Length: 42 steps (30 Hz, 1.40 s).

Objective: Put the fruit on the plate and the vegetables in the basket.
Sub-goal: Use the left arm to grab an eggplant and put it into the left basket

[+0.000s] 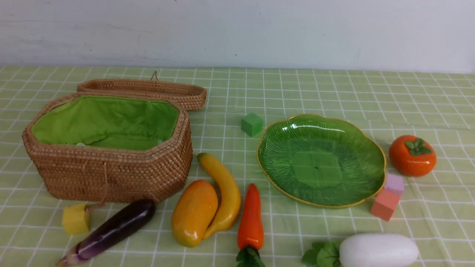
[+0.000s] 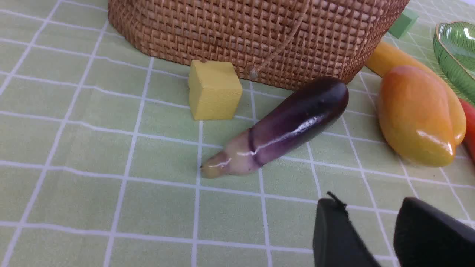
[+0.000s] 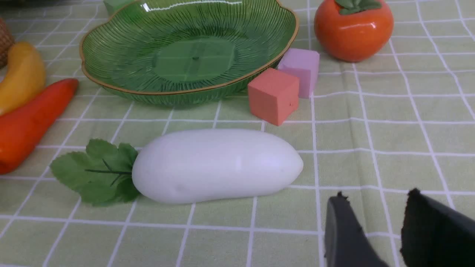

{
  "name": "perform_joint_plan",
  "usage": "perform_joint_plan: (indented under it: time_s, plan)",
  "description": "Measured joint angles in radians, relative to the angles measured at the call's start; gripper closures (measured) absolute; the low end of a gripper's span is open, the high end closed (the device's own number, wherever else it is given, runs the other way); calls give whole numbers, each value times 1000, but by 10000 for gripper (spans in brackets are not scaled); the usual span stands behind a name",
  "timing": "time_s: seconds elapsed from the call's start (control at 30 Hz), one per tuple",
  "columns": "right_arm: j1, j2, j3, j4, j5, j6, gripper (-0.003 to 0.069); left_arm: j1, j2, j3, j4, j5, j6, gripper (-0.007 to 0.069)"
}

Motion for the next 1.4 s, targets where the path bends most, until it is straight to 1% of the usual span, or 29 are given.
perform_joint_plan:
  time_s: [0.6,0.73,0.8,0.87,0.9,0.93,0.97,1.07,1.27,1.33,1.4]
  plan:
    - [0,0,0,0,0,0,419,0,0,0,0,0,0,386]
    - [0,0,0,0,0,0,419,0,0,0,-11,-38,-5,386]
    - [0,0,0,0,0,0,419,0,0,0,-40,-66,-24,386]
    - [0,0,0,0,0,0,419,0,0,0,-172,-146,-92,386]
    - [0,0,0,0,0,0,419,0,0,0,-172,-146,-98,386]
    - [0,0,0,0,0,0,419,0,0,0,-257,-192,-140,386]
    - [0,0,0,0,0,0,419,0,0,0,-314,-223,-163,386]
    - [0,0,0,0,0,0,419,0,0,0,-406,-298,-187,386]
    - [0,0,0,1,0,0,419,0,0,-2,-444,-461,-179,396]
    - [0,0,0,1,0,0,419,0,0,-27,-436,-457,-169,429]
    - [0,0,0,1,0,0,419,0,13,-85,-396,-441,-141,495]
